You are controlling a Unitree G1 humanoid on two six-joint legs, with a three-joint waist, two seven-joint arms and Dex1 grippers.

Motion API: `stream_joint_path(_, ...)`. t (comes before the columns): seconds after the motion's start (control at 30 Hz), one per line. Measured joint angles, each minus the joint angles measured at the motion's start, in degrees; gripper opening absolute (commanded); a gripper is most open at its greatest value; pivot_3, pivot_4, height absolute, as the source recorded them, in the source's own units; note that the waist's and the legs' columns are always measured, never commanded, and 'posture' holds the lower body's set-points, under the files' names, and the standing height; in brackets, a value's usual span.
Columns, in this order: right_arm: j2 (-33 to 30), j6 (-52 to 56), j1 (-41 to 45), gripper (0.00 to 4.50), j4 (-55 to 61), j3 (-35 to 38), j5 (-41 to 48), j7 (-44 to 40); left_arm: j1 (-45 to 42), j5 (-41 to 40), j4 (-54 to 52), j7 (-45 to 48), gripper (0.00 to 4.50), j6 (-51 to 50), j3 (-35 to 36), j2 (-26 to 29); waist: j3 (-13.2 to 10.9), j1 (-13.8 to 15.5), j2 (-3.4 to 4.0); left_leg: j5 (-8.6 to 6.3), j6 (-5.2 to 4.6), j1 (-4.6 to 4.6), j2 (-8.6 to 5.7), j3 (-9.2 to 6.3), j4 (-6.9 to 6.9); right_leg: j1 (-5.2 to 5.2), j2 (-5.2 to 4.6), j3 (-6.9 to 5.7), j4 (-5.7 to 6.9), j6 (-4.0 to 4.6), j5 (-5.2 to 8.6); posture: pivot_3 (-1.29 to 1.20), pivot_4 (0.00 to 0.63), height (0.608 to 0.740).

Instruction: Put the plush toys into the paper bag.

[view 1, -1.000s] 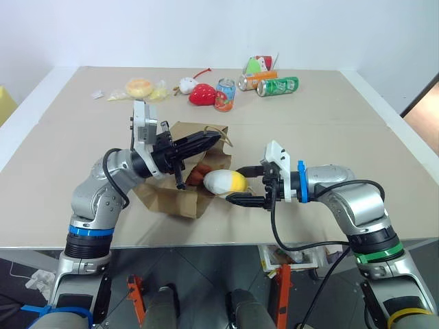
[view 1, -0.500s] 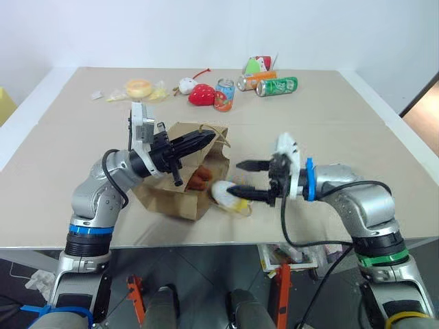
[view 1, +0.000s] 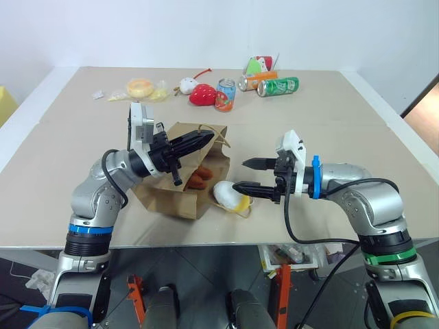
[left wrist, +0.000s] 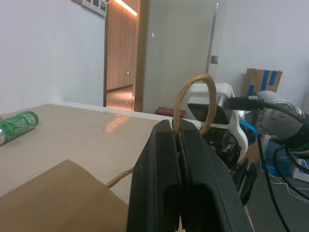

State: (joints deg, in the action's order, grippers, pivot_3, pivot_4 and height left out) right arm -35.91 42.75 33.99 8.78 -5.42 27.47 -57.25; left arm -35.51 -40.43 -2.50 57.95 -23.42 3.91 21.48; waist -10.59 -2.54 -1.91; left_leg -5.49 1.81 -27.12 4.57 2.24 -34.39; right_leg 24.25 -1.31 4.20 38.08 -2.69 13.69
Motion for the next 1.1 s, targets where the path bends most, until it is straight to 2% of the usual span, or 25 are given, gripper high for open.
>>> stream_joint_path(0.23,-0.69,-4.68,0.24,4.43,-2.26,-7.94,-7.18,-0.61,0.00,0.01,0.06,-0.12,0.00,0.06,0.00,-0.09,0.00,0.00,0.00,0.00,0.00,0.00,-0.01,0.01,0.00,0.01,-0.01,0.00,0.00,0.00,0.00,0.00,0.150,0.740)
stream_joint_path(0.4,-0.59,-6.24,1.24,4.43,-3.62,-8.27,-8.88,-1.47,0.01,0.01,0.04,-0.25,0.00,0.07,0.00,-0.12,0.00,0.00,0.00,0.00,0.00,0.00,0.00,0.00,0.00,0.00,0.00,0.00,0.00,0.00,-0.01,0.00,0.150,0.740)
stream_joint_path(0.43,-0.57,-6.55,1.34,3.87,-3.88,-8.28,-9.18,-1.75,0.01,0.01,0.04,-0.27,0.00,0.07,0.00,-0.12,0.00,0.00,0.00,0.00,0.00,0.00,0.00,0.00,0.00,0.00,0.00,0.00,0.00,0.00,-0.01,0.00,0.150,0.740)
stream_joint_path(0.47,-0.57,-6.70,1.35,3.61,-4.05,-8.29,-9.27,-2.04,0.02,0.01,0.04,-0.28,0.00,0.08,0.00,-0.12,0.00,0.00,0.00,0.00,0.00,0.00,0.00,0.00,-0.01,0.00,0.00,0.00,0.00,-0.01,-0.01,0.00,0.150,0.740)
stream_joint_path(0.5,-0.56,-6.86,1.35,3.06,-4.21,-8.33,-9.34,-2.56,0.03,0.01,0.04,-0.31,0.00,0.09,0.01,-0.12,0.00,0.00,0.00,0.00,0.00,0.00,-0.01,0.00,0.00,0.00,0.00,0.00,0.00,-0.01,-0.01,0.00,0.150,0.740)
stream_joint_path(0.53,-0.56,-6.94,1.35,2.74,-4.22,-8.39,-9.36,-2.77,0.03,0.02,0.04,-0.33,0.00,0.09,0.01,-0.11,0.00,0.00,0.00,0.00,0.00,0.00,0.00,0.00,0.00,0.00,0.00,0.00,0.00,-0.01,-0.01,0.00,0.150,0.740)
stream_joint_path(0.57,-0.56,-7.04,1.35,2.19,-4.22,-8.49,-9.41,-3.16,0.03,0.02,0.04,-0.38,0.00,0.12,0.00,-0.11,0.00,0.00,0.00,0.00,0.00,0.00,0.00,0.00,-0.01,0.00,0.00,0.00,0.00,-0.01,-0.01,0.00,0.150,0.740)
stream_joint_path(0.63,-0.57,-7.10,1.34,1.37,-4.21,-8.63,-9.66,-3.75,0.06,0.02,0.03,-0.42,0.00,0.41,0.00,-0.11,0.00,0.00,0.00,0.00,0.00,0.00,0.00,0.00,0.00,0.00,0.00,0.00,0.00,-0.01,-0.01,0.00,0.150,0.740)
stream_joint_path(0.67,-0.57,-7.11,1.31,0.75,-4.21,-8.75,-9.74,-4.02,0.08,0.02,0.03,-0.42,0.00,0.60,0.01,-0.11,0.00,0.00,0.00,0.00,0.00,0.00,0.00,0.00,-0.01,0.00,0.00,0.00,0.00,-0.01,-0.01,0.00,0.150,0.740)
stream_joint_path(0.73,-0.57,-7.11,1.28,0.04,-4.17,-8.86,-9.74,-4.34,0.14,0.02,0.03,-0.42,0.00,0.64,0.01,-0.11,0.00,0.00,0.00,0.00,0.00,0.00,0.00,0.00,-0.01,0.00,-0.01,0.00,0.00,-0.01,-0.01,0.00,0.150,0.740)
stream_joint_path(1.0,-0.06,-7.37,1.34,0.04,-4.10,-9.31,-10.24,-4.26,0.18,0.06,0.04,-0.41,0.00,0.99,0.01,-0.10,0.00,0.00,0.00,0.00,0.00,0.00,0.00,0.00,-0.01,0.00,0.00,0.00,0.00,0.00,-0.01,0.00,0.150,0.740)
stream_joint_path(1.1,1.55,-4.07,2.57,0.04,-5.01,-5.15,-6.04,-3.50,0.27,0.07,0.03,-0.34,0.00,1.02,0.00,-0.11,0.00,0.01,0.00,0.00,0.00,0.00,-0.01,0.01,0.00,0.02,-0.01,0.00,0.00,0.01,-0.04,0.00,0.150,0.740)
